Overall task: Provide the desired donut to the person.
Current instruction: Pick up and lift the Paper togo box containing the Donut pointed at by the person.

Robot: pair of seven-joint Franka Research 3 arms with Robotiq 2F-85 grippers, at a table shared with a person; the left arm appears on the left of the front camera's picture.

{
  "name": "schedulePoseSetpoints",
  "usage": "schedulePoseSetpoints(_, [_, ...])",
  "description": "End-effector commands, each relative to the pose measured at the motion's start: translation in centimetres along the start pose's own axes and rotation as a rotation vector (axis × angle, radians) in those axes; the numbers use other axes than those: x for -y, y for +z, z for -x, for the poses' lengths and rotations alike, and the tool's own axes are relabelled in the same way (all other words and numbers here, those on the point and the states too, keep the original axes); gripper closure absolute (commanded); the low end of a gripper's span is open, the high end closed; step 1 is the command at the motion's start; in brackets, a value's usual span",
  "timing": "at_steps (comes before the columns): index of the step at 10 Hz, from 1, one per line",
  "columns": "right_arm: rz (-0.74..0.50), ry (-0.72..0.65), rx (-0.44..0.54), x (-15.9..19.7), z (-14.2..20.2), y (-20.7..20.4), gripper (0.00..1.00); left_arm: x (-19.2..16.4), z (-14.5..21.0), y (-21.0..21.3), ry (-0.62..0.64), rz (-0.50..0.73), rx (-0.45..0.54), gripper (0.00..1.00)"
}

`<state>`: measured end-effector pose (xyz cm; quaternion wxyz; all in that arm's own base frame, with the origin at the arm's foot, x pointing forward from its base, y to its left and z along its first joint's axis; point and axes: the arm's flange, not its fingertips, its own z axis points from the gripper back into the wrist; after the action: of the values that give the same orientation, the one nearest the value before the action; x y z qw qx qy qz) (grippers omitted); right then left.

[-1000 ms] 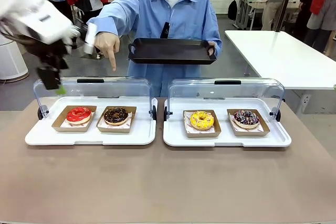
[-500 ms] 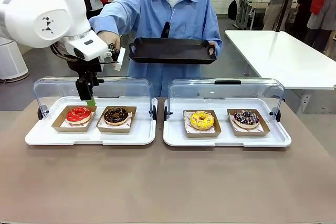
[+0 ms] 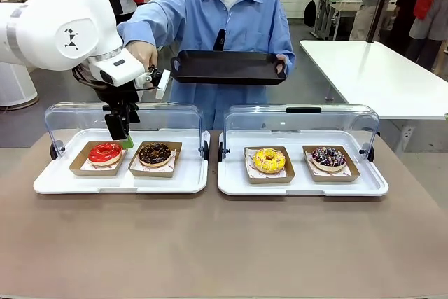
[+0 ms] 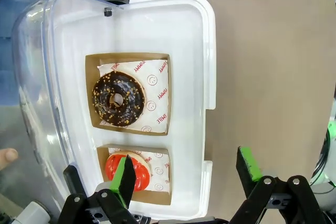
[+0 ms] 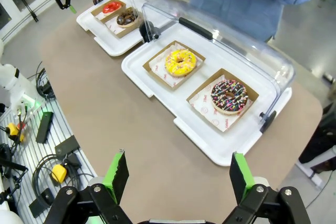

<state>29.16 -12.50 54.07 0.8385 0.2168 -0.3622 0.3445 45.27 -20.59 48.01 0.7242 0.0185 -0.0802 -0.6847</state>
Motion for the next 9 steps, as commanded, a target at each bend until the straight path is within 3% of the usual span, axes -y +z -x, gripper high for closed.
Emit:
schedulePoseSetpoints(1, [-0.017, 0.01, 0.022, 0.1, 0.0, 0.0, 0.0, 0.0, 0.0, 0.4, 0.017, -0.017, -0.018, 0.0])
schedulePoseSetpoints(4, [-0.017, 0.01, 0.022, 0.1, 0.0, 0.0, 0.0, 0.0, 0.0, 0.1, 0.001, -0.001, 0.0, 0.0])
schedulePoseSetpoints(9, [-0.017, 0.01, 0.022, 0.1, 0.0, 0.0, 0.0, -3.1, 1.7, -6.9, -0.054, 0.118, -0.042, 0.0])
